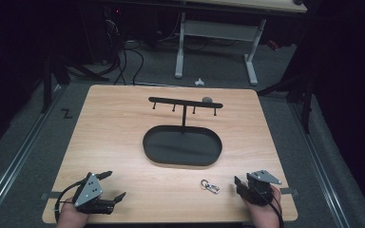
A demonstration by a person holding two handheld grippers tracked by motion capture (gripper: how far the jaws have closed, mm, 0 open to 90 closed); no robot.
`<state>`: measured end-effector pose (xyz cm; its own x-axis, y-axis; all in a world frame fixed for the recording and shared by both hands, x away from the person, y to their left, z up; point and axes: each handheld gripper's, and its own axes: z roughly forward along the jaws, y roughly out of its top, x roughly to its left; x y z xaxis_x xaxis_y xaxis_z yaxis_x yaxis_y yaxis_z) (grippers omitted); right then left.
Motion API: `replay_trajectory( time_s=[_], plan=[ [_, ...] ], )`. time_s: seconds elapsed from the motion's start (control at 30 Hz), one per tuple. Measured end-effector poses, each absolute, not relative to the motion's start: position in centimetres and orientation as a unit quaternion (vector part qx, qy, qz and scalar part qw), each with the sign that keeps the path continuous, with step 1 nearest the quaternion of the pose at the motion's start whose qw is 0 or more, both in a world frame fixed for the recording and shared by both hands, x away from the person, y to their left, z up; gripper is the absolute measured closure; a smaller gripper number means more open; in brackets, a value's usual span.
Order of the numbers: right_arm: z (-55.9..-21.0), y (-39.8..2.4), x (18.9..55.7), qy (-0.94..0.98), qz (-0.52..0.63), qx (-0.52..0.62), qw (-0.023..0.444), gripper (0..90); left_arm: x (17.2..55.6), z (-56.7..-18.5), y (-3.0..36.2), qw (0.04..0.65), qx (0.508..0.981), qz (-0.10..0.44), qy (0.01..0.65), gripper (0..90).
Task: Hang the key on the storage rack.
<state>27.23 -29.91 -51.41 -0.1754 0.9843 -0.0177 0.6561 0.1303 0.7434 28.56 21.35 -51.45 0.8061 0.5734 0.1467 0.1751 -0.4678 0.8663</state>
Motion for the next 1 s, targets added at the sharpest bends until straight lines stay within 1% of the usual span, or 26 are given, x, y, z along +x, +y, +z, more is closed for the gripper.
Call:
replay_trajectory(
  time_s=[0.83, 1.0],
  plan=[
    [-51.66, -29.9, 27.03, 0.706, 0.306, 0.582, 0.264, 45.9, 28.88, -51.44, 20.79, 0.466, 0.83, 0.214, 0.221, 15.3],
    [-51.73, -29.66, 27.19, 0.715, 0.3, 0.575, 0.262, 42.5, 28.97, -51.38, 20.85, 0.468, 0.827, 0.213, 0.226, 15.3]
  ],
)
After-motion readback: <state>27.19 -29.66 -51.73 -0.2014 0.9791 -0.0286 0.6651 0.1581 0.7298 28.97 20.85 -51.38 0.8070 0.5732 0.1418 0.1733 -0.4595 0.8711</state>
